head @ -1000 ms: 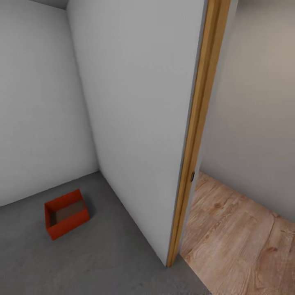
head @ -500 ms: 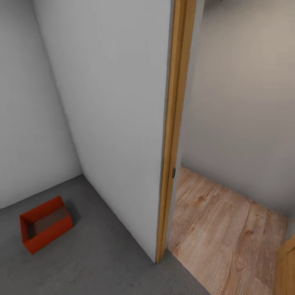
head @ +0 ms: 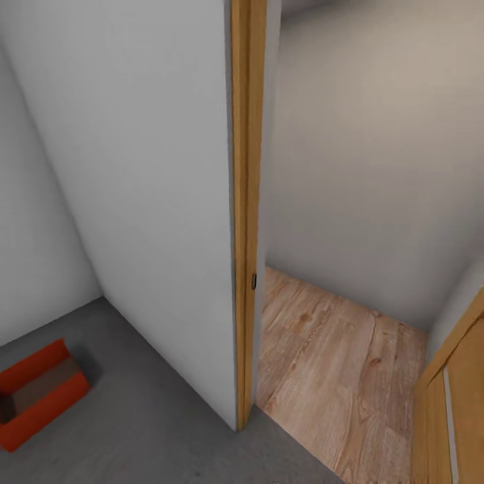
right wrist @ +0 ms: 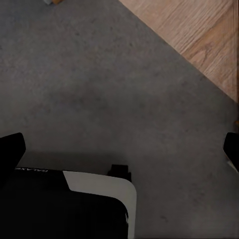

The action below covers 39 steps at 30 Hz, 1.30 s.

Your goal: Move the two storage containers from the living room to the garage. In the garage, place one container on the floor and stack the other container on top of it (either order is fine).

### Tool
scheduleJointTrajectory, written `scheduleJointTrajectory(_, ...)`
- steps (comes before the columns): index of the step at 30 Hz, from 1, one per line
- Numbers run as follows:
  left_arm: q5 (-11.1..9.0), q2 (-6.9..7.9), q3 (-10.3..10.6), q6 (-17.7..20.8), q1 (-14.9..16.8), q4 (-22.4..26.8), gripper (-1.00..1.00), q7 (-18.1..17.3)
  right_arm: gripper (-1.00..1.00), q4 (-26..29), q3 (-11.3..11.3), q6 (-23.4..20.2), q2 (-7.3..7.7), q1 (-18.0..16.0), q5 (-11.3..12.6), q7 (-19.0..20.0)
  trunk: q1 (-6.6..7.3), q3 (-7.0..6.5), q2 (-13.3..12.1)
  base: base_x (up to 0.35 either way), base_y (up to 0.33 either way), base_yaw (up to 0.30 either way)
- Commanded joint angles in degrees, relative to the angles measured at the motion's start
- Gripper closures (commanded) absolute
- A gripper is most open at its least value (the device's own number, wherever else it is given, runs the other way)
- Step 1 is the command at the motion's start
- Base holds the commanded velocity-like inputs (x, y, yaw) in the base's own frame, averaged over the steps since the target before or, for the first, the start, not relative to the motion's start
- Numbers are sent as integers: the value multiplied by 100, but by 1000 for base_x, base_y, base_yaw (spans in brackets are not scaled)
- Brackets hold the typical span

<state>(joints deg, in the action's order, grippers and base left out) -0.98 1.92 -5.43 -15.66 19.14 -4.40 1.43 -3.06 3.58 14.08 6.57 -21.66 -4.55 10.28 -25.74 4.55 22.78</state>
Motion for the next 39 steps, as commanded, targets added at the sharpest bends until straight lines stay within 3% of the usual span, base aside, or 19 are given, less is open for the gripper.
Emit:
scheduleJointTrajectory(1, -8, 2, -38, -43, 10, -25, -100, -3, -100, -28, 40, 42, 2, -13, -46, 10, -4, 13, 13, 0, 0, -292)
scheduleJointTrajectory(27, -16, 13, -46, -36, 10, -25, -100, 31, -100, -28, 38, 42, 2, -13, -46, 10, -4, 13, 13, 0, 1, -293)
scheduleJointTrajectory(39, -17, 10, -46, -40, 10, -25, -100, 32, -100, -28, 38, 42, 2, -13, -47, 10, -4, 13, 13, 0, 258, -293)
